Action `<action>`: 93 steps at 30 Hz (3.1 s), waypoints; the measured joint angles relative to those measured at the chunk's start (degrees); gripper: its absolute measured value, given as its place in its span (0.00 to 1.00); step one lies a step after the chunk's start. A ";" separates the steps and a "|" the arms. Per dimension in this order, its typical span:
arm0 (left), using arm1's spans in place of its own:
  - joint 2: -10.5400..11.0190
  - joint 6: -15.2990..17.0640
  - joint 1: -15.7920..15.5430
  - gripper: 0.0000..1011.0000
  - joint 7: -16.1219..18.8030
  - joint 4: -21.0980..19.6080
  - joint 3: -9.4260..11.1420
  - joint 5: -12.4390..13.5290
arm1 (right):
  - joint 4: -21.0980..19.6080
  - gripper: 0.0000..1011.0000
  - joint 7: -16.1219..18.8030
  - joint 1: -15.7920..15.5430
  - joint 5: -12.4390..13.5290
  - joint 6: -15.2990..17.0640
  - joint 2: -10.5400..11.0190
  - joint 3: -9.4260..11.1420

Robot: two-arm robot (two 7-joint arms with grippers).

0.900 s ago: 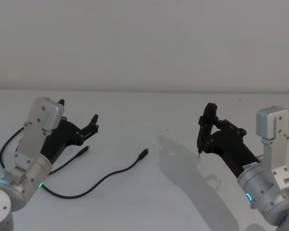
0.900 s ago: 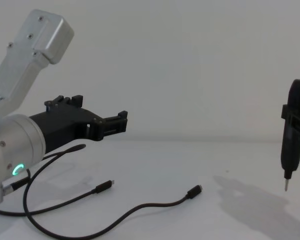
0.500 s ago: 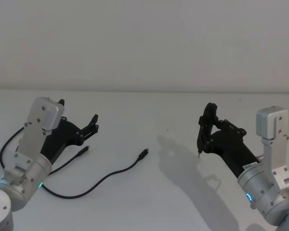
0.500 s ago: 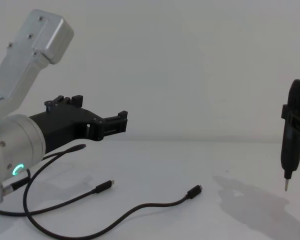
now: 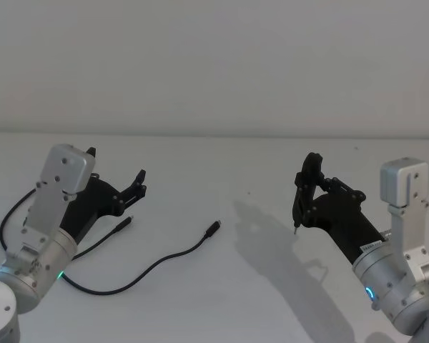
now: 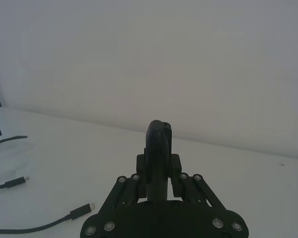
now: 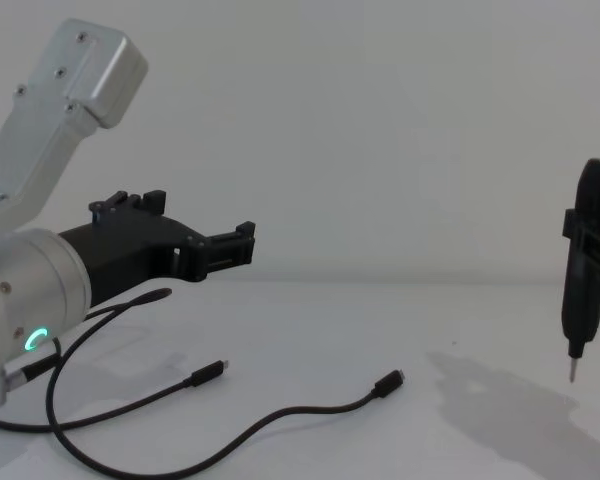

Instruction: Pick up the data cable with the one hand.

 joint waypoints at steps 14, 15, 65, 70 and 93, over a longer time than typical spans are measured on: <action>0.00 0.00 0.00 0.99 0.00 0.00 0.00 0.00 | 0.00 0.27 0.00 0.00 0.00 0.00 0.00 0.00; 0.00 0.00 0.00 0.99 0.00 0.00 0.00 0.00 | 0.00 0.27 0.00 0.00 0.00 0.00 0.00 0.00; 2.81 -1.77 -5.80 0.99 -22.48 6.85 0.61 -10.07 | -2.55 0.27 -4.01 1.67 -6.68 -1.91 -5.32 -3.95; 3.75 0.54 -7.06 0.99 -27.83 7.98 1.15 -13.00 | -1.86 0.27 -4.00 1.78 -6.74 -3.07 -6.18 -4.28; 7.94 10.87 -11.87 0.99 -34.34 6.82 6.54 -13.04 | 1.92 0.27 0.05 3.09 -6.01 -6.89 -8.02 -5.28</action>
